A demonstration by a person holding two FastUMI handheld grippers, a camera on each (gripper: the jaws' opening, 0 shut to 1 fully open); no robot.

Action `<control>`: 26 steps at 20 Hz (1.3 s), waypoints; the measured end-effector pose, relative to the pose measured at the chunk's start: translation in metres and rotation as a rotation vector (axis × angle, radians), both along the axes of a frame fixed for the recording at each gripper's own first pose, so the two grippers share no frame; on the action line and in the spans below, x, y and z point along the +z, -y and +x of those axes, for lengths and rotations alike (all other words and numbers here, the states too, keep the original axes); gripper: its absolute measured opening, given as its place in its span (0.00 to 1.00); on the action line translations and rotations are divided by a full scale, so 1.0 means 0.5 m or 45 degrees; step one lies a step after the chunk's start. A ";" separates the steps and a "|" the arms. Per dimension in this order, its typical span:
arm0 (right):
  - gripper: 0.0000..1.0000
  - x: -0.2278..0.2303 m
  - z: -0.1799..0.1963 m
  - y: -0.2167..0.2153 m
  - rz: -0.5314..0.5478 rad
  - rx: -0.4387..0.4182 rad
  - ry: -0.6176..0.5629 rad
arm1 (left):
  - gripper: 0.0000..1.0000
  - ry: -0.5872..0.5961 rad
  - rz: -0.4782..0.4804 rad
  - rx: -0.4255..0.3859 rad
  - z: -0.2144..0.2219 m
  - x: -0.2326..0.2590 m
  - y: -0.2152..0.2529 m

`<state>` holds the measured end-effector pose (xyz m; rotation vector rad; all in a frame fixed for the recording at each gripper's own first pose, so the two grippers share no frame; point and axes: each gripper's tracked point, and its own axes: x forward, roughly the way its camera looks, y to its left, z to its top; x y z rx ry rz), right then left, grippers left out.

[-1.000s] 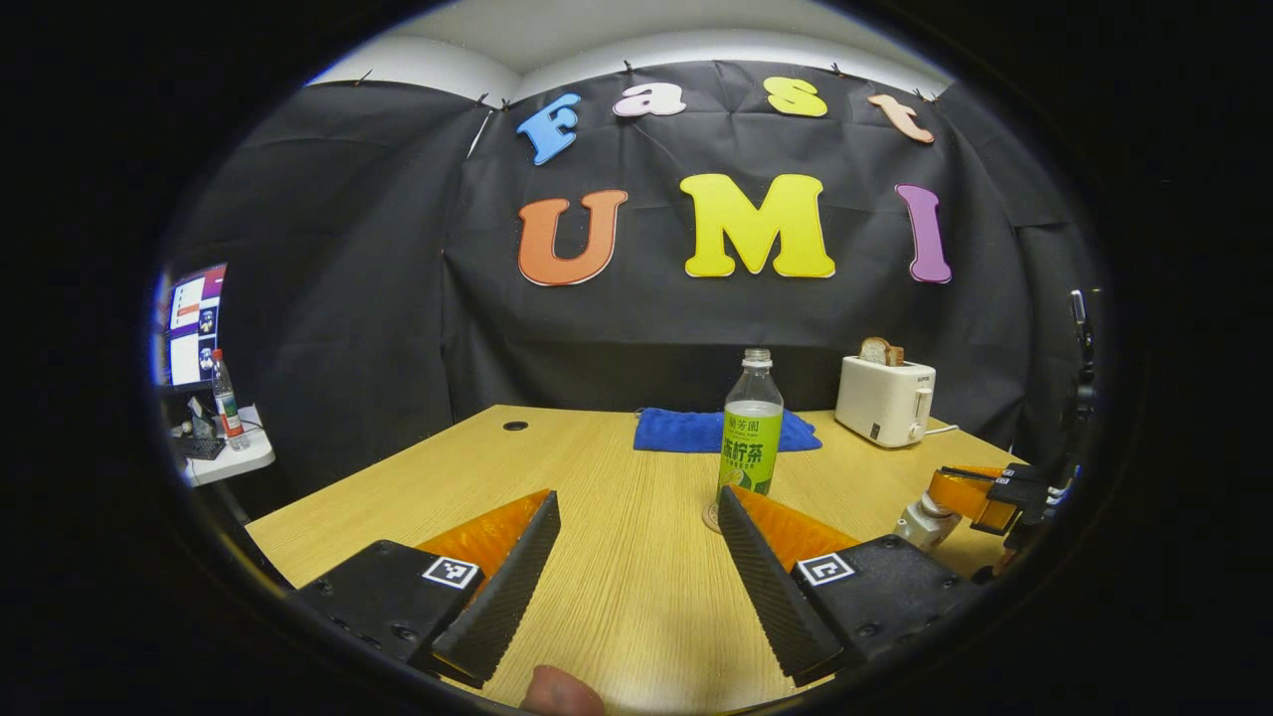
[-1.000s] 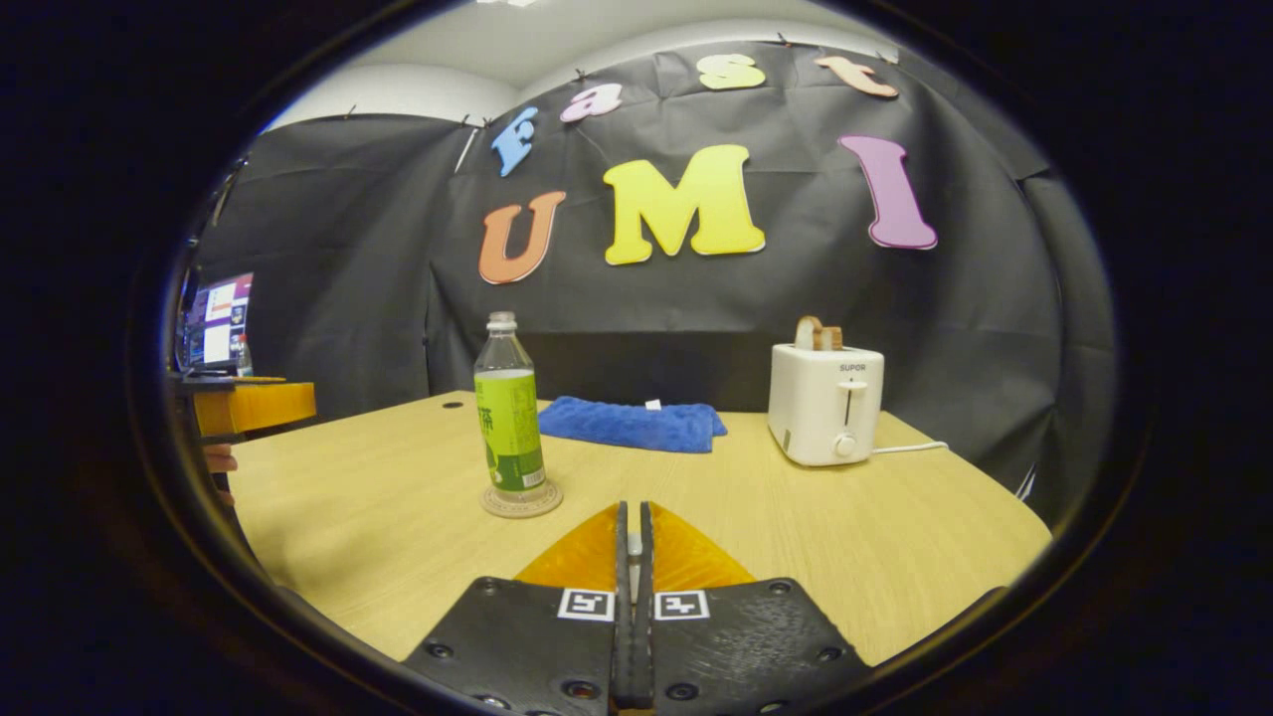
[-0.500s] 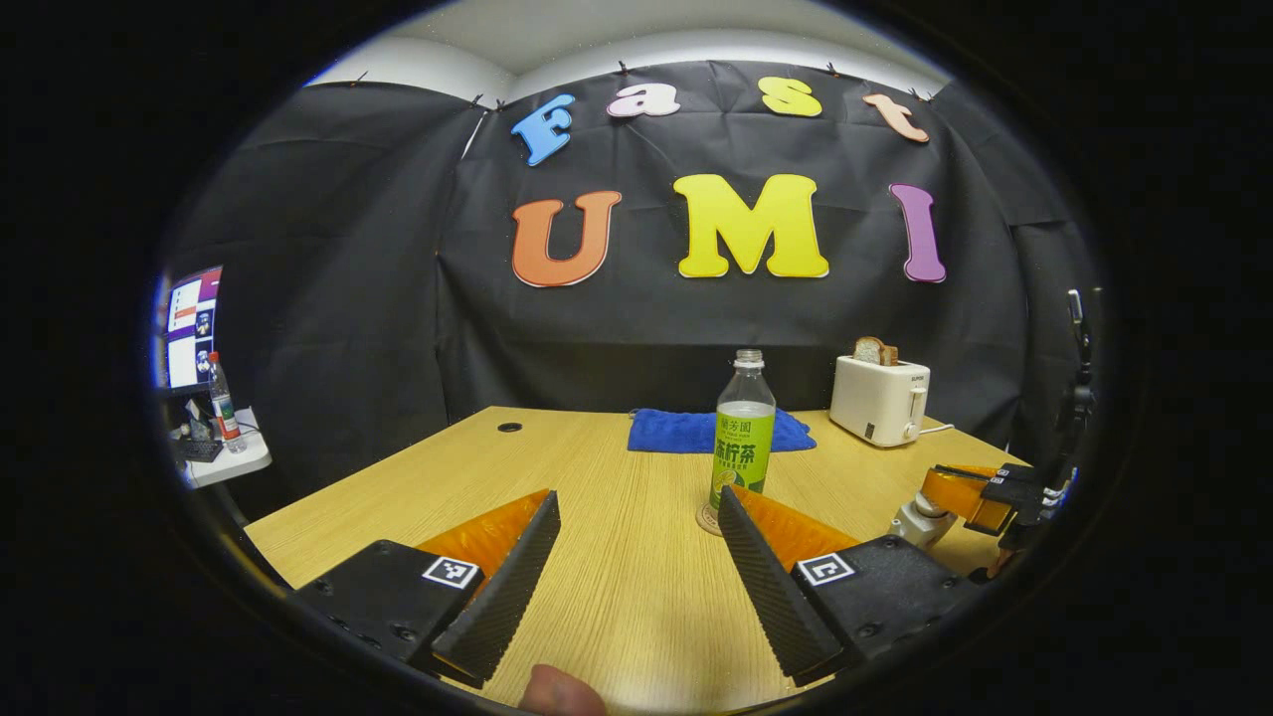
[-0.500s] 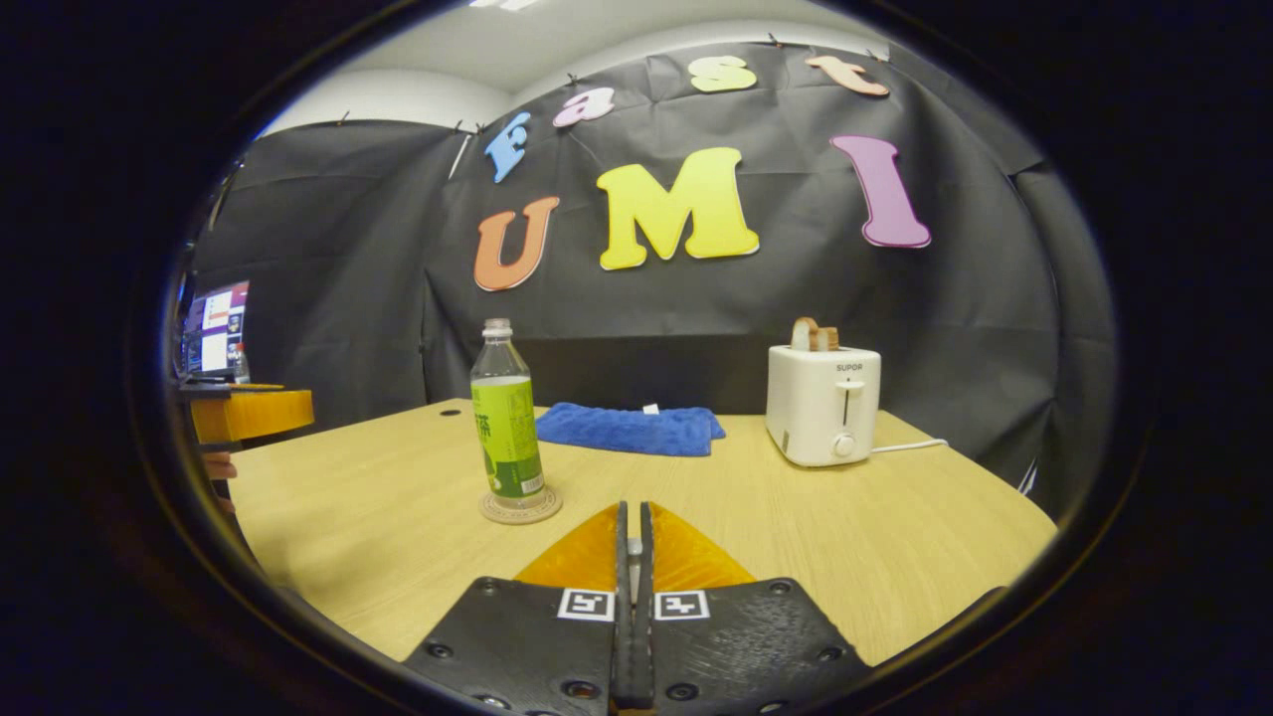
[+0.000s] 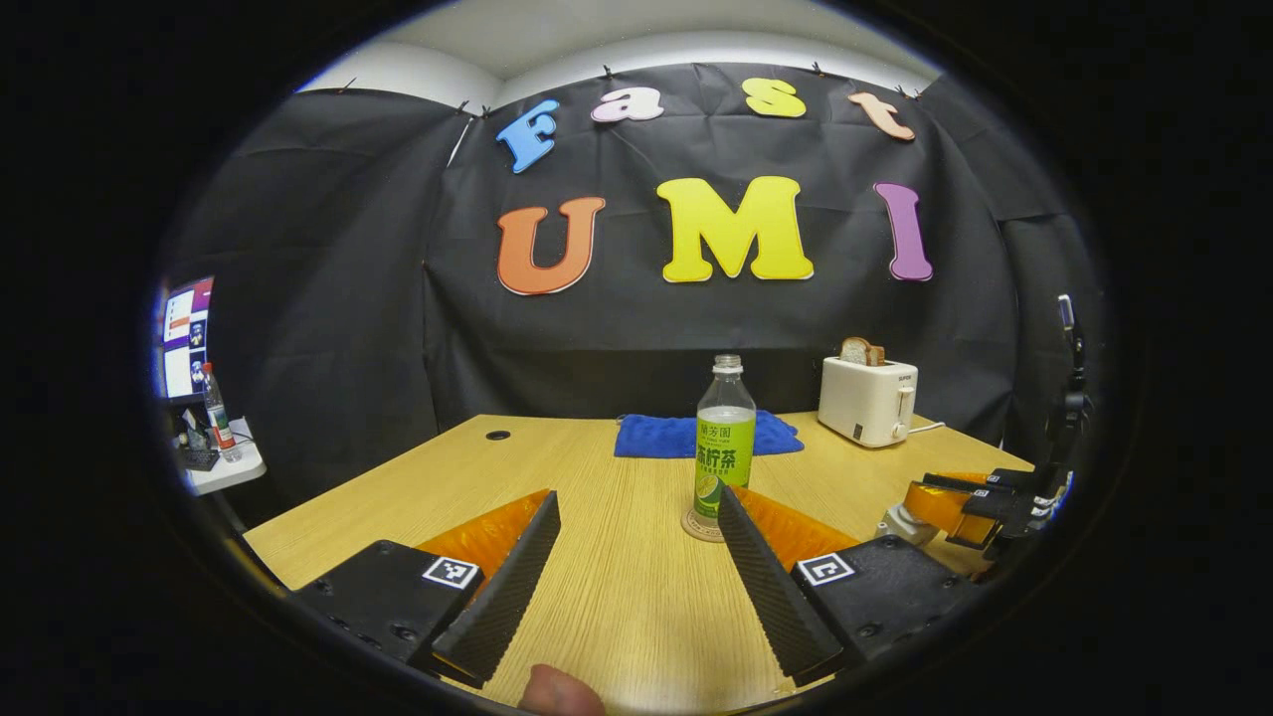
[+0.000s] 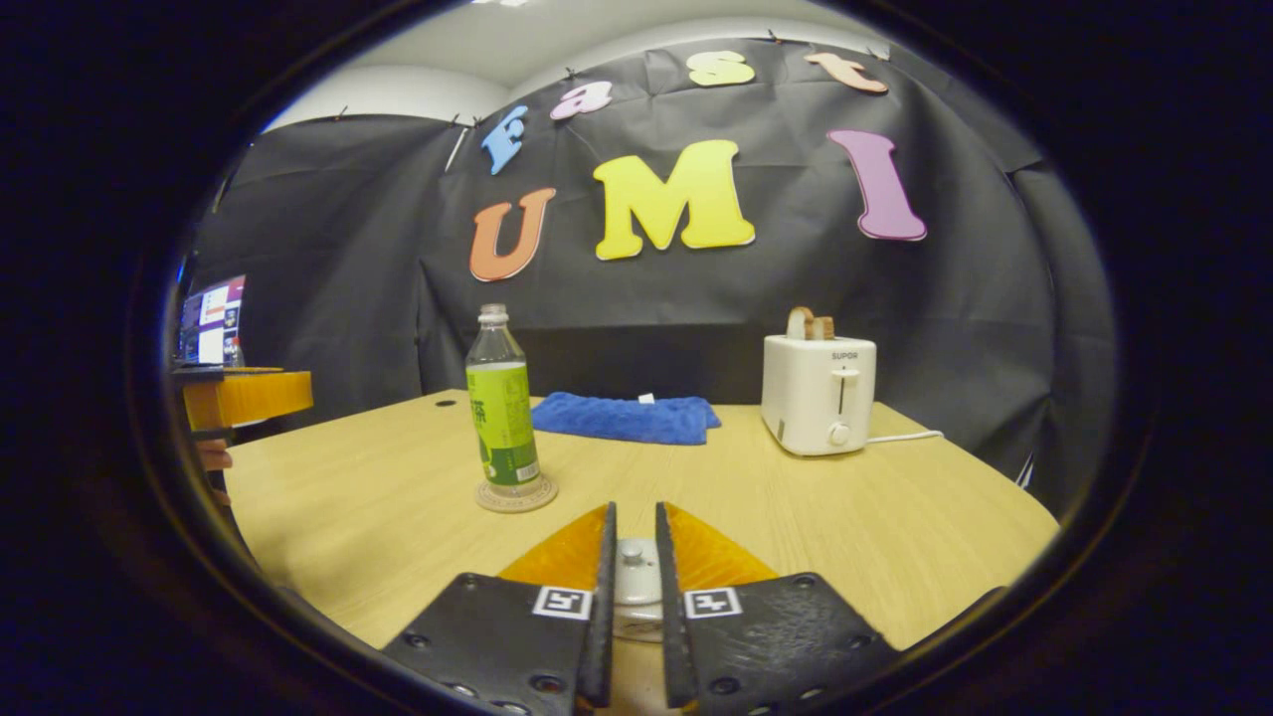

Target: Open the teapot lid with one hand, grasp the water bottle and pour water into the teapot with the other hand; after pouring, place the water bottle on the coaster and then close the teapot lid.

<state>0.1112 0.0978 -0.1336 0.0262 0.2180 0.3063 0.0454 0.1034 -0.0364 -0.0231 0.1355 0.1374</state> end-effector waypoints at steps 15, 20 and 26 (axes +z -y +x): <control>0.96 0.206 -0.117 0.122 0.053 -0.221 0.249 | 1.00 0.182 0.014 -0.079 -0.047 0.100 0.145; 0.92 0.230 -0.202 0.141 -0.025 -0.226 0.287 | 1.00 0.203 0.017 -0.022 -0.095 0.103 0.146; 0.96 0.254 -0.243 0.149 -0.023 -0.263 0.344 | 1.00 0.245 0.038 -0.033 -0.118 0.118 0.153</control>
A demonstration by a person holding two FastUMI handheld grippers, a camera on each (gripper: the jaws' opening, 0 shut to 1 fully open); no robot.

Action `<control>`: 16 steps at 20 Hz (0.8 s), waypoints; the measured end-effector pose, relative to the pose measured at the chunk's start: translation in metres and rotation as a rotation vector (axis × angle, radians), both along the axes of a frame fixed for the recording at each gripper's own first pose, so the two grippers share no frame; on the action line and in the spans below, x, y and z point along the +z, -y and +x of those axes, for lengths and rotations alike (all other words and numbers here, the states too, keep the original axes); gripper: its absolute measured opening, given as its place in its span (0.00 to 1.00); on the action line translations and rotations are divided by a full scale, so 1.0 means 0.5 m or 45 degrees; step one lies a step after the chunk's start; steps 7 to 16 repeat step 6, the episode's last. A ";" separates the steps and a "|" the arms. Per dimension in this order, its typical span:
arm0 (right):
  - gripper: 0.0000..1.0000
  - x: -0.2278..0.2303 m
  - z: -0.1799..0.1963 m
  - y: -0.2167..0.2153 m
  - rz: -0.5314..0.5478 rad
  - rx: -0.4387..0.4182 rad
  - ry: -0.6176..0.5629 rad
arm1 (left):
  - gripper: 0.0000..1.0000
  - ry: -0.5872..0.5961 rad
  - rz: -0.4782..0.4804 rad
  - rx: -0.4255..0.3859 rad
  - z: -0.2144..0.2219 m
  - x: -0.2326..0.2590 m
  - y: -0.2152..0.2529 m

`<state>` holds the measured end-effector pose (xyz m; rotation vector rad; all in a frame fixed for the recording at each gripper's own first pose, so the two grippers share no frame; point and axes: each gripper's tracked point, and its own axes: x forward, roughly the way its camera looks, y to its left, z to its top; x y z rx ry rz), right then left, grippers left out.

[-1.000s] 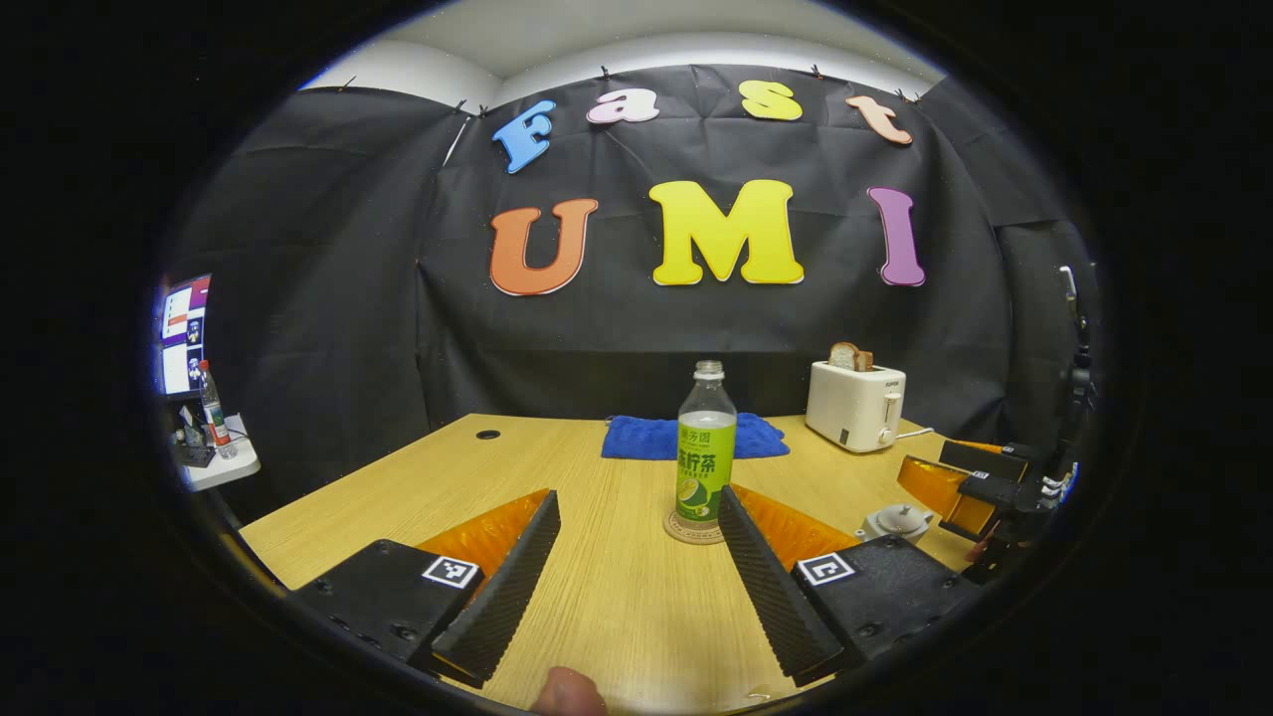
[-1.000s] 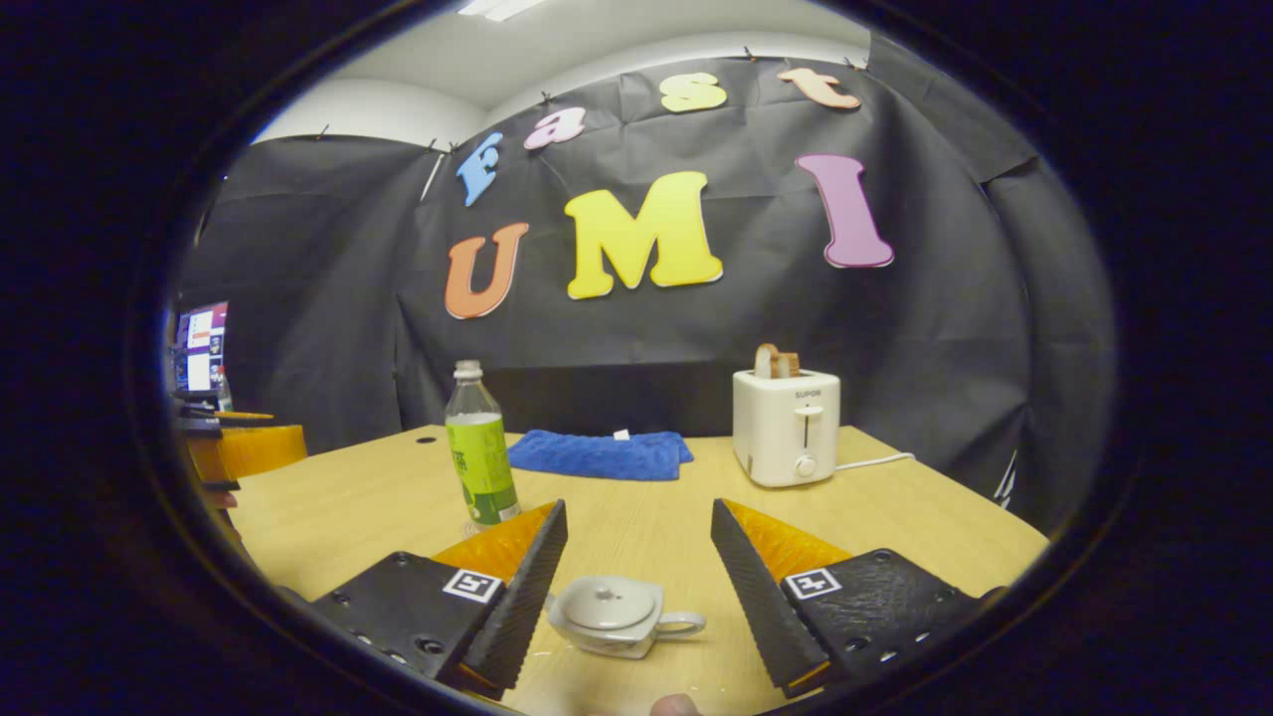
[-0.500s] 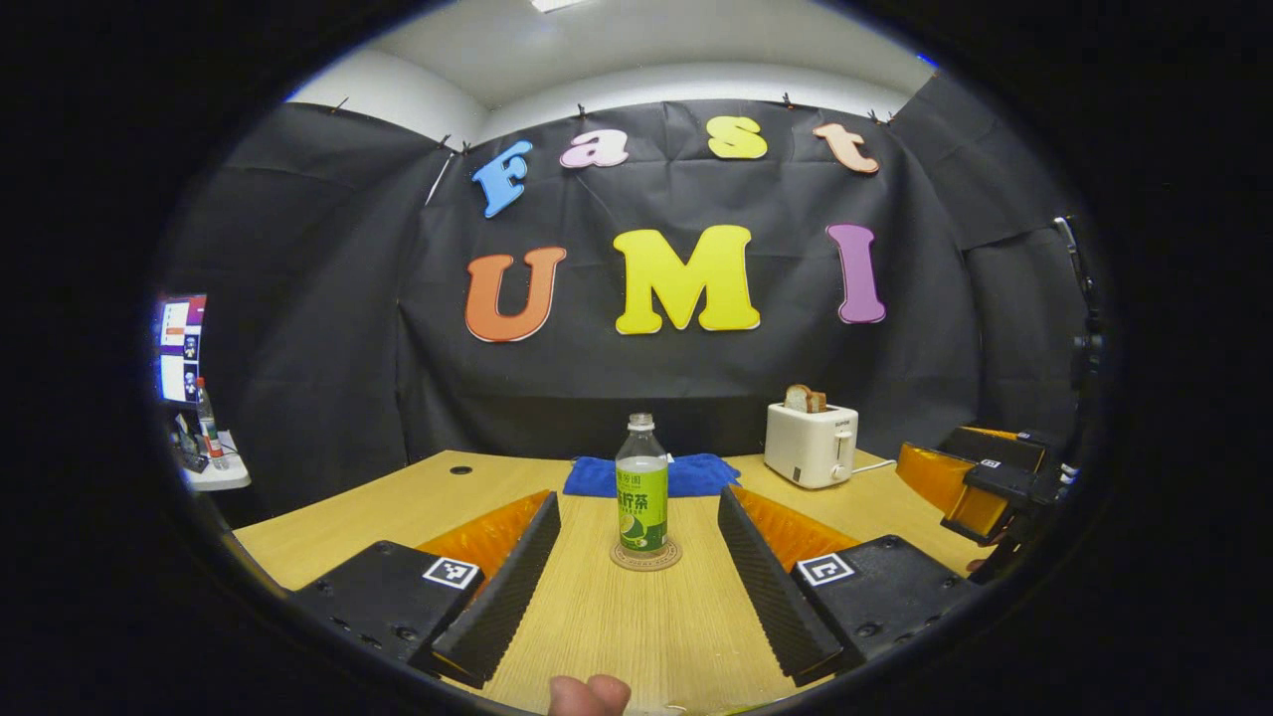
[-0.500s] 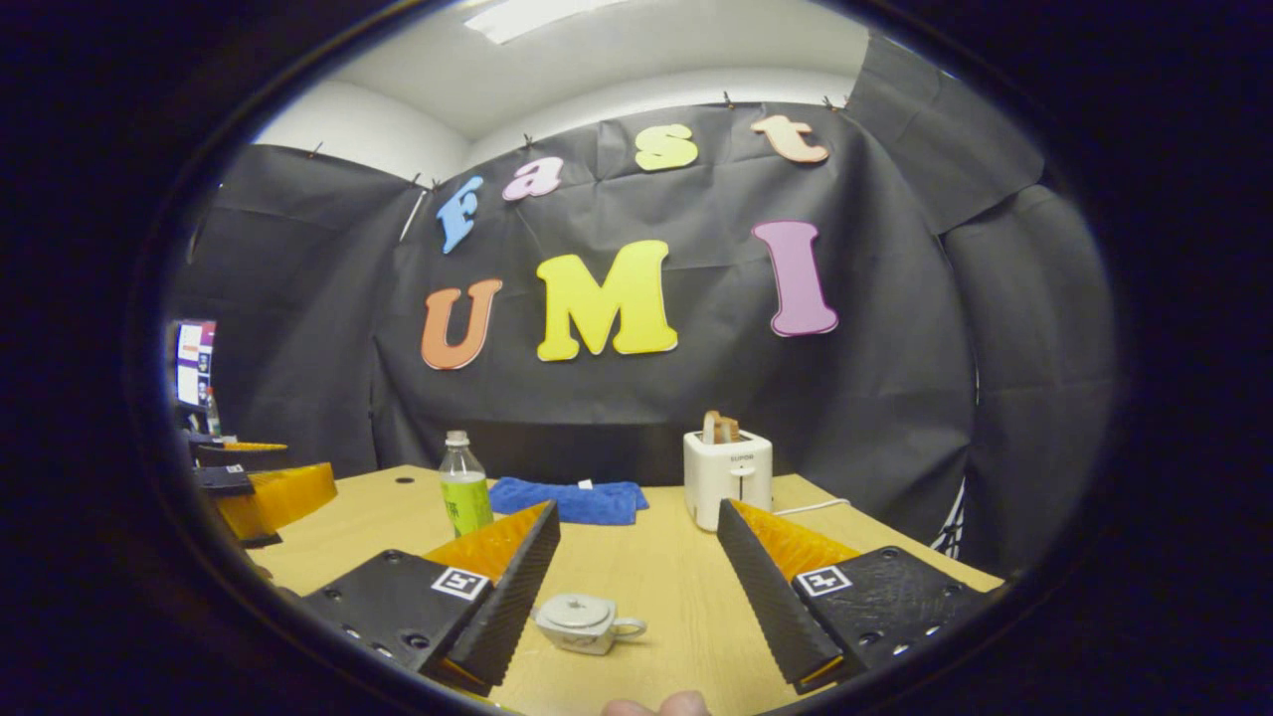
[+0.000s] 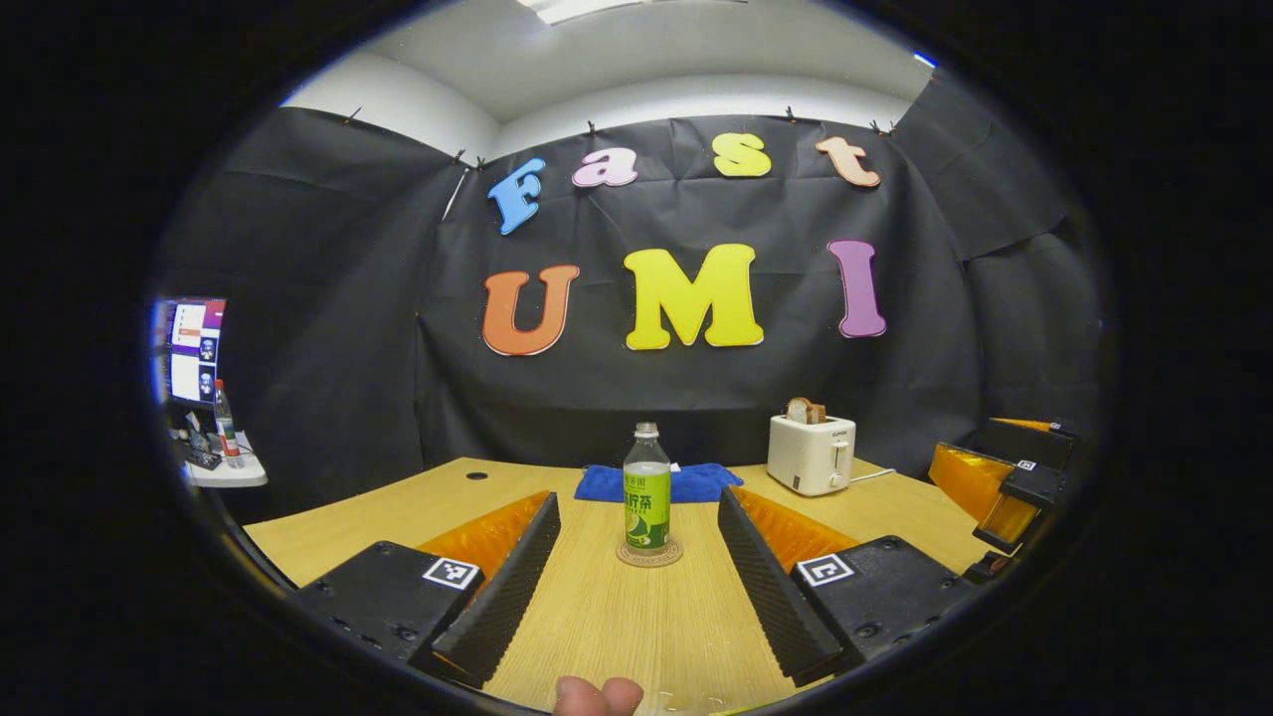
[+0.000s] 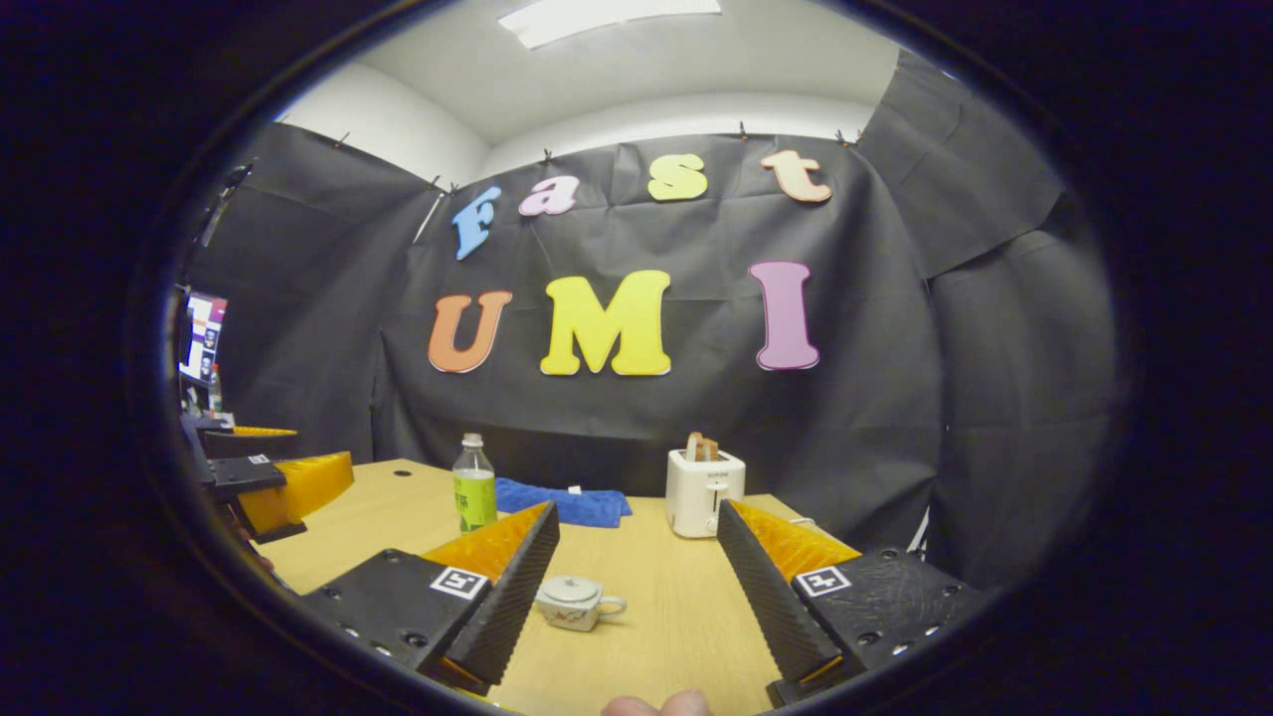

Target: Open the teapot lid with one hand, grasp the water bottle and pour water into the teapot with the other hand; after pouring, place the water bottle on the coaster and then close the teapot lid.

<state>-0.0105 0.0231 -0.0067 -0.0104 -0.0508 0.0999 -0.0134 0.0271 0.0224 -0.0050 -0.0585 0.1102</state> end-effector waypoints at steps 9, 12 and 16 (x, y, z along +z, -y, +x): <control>0.96 0.009 -0.026 -0.012 0.018 -0.009 0.020 | 0.99 0.034 0.008 -0.020 -0.017 0.017 0.005; 0.96 0.009 -0.026 -0.012 0.018 -0.009 0.020 | 0.99 0.034 0.008 -0.020 -0.017 0.017 0.005; 0.96 0.009 -0.026 -0.012 0.018 -0.009 0.020 | 0.99 0.034 0.008 -0.020 -0.017 0.017 0.005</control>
